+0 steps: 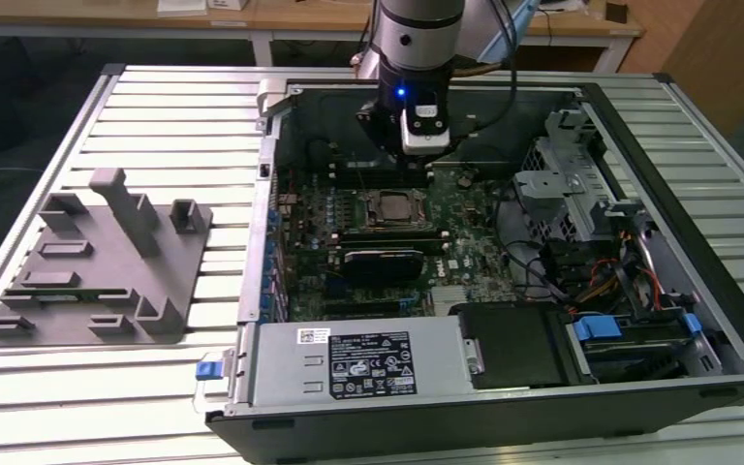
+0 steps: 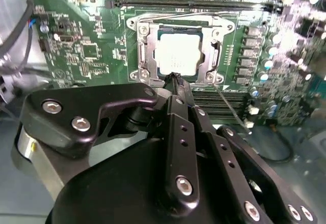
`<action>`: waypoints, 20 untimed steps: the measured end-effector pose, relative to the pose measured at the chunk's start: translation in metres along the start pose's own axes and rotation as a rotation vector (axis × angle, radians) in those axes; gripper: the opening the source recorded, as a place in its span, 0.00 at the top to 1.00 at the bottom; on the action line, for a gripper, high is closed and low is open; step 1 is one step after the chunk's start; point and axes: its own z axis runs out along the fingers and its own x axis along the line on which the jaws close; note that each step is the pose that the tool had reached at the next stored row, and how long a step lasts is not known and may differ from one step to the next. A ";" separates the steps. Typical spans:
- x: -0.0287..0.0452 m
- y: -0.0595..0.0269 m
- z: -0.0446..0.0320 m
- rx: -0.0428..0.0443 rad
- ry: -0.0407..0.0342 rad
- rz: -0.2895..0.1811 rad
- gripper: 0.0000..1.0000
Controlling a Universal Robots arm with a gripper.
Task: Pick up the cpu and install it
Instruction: 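Close the cpu cover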
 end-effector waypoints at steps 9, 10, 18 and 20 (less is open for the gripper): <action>0.0000 -0.0001 0.0005 -0.0011 0.0095 -0.163 0.89; 0.0000 -0.0001 0.0005 -0.0013 0.0106 -0.181 0.89; 0.0000 -0.0001 0.0009 -0.0023 0.0188 -0.323 0.89; 0.0000 0.0000 0.0011 -0.0009 0.0201 -0.357 0.89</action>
